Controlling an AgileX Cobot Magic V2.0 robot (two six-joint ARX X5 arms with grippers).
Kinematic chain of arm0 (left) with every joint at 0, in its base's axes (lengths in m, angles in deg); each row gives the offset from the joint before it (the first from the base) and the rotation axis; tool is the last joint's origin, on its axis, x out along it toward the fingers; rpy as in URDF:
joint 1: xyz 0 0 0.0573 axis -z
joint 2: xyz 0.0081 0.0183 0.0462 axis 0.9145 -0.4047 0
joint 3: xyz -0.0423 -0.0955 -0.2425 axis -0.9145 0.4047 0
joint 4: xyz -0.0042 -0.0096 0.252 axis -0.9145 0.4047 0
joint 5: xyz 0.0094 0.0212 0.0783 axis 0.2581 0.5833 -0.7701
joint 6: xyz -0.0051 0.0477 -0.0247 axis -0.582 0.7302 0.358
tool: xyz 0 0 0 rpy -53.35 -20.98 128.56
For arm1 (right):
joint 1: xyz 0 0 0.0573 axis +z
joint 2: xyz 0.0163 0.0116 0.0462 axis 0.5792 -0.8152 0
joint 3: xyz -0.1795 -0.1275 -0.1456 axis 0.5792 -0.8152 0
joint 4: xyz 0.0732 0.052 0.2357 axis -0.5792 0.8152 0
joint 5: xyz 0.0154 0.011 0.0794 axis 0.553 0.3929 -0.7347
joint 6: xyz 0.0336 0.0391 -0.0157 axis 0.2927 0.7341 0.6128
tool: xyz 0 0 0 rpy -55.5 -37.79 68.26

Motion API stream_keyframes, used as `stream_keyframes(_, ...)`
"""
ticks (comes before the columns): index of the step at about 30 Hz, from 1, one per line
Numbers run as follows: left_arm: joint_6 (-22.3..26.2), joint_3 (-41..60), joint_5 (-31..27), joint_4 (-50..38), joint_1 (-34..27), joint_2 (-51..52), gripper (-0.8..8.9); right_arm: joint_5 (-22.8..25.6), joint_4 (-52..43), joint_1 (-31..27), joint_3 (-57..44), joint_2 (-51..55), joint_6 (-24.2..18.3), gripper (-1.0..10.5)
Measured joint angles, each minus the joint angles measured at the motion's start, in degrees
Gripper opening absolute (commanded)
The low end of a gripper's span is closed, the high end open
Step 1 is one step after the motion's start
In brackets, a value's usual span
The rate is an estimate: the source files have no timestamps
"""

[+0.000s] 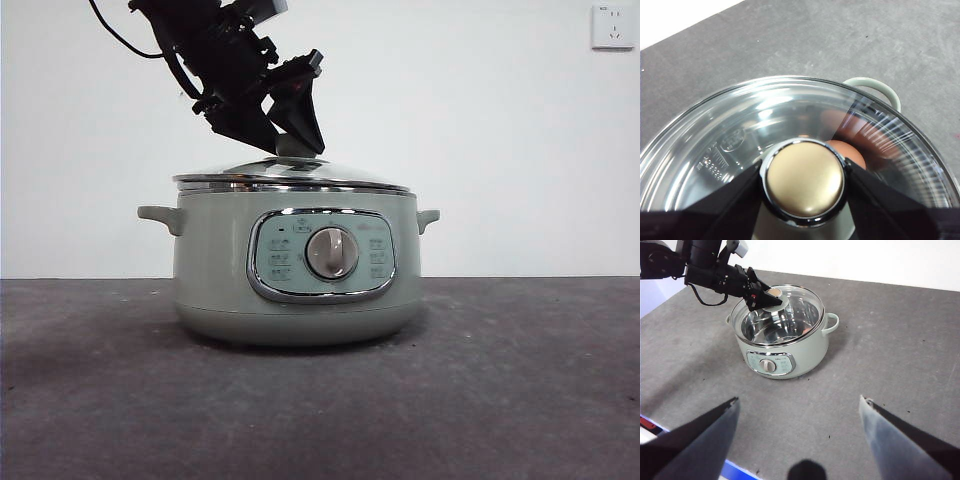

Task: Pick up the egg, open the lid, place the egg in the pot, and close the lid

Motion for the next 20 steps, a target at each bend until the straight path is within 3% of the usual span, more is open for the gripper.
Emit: stream_keyframes(20, -1.3, -1.6, -1.5, 3.7, 0.0, -1.0, -0.08, 0.0, 0.0, 0.0, 0.0, 0.0, 0.0, 4.1)
